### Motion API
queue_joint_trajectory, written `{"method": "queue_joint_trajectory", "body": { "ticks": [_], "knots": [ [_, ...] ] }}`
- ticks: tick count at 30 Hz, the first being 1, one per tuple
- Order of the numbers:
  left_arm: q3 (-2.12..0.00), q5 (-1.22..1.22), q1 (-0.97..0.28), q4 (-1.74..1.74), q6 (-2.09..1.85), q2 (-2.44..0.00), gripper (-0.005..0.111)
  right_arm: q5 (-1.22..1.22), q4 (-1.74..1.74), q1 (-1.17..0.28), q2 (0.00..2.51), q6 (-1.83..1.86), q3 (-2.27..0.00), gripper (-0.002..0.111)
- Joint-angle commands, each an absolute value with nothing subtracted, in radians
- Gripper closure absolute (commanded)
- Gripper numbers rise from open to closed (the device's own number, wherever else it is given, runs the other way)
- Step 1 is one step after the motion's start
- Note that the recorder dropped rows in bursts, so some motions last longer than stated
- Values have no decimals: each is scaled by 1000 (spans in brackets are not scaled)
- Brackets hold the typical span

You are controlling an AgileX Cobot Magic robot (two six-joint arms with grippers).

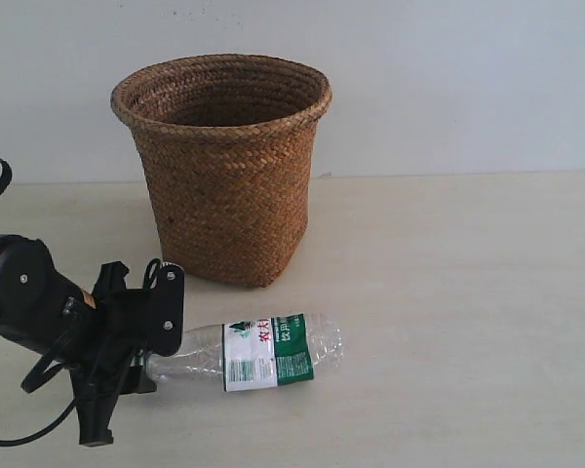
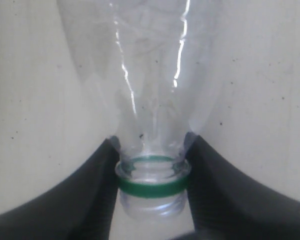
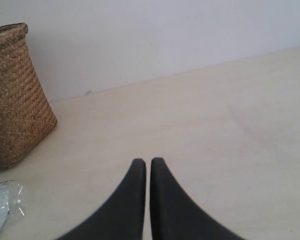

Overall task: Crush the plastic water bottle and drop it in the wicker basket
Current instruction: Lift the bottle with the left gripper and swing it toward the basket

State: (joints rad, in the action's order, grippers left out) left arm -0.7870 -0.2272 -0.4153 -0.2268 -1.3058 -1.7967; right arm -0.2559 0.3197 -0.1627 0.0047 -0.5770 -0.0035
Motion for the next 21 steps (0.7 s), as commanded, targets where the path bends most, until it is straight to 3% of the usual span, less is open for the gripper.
{"method": "queue_joint_trajectory", "body": {
  "ticks": [1, 11, 21],
  "knots": [
    [-791, -241, -419, -278, -1296, -1742, 103, -260, 324, -160, 0, -567, 0, 108],
    [-791, -574, -454, -366, -1304, -1420, 103, -260, 324, -160, 0, -567, 0, 108],
    [-792, -894, -454, -398, -1224, -1323, 103, -260, 324, -160, 0, -567, 0, 108]
  ]
}}
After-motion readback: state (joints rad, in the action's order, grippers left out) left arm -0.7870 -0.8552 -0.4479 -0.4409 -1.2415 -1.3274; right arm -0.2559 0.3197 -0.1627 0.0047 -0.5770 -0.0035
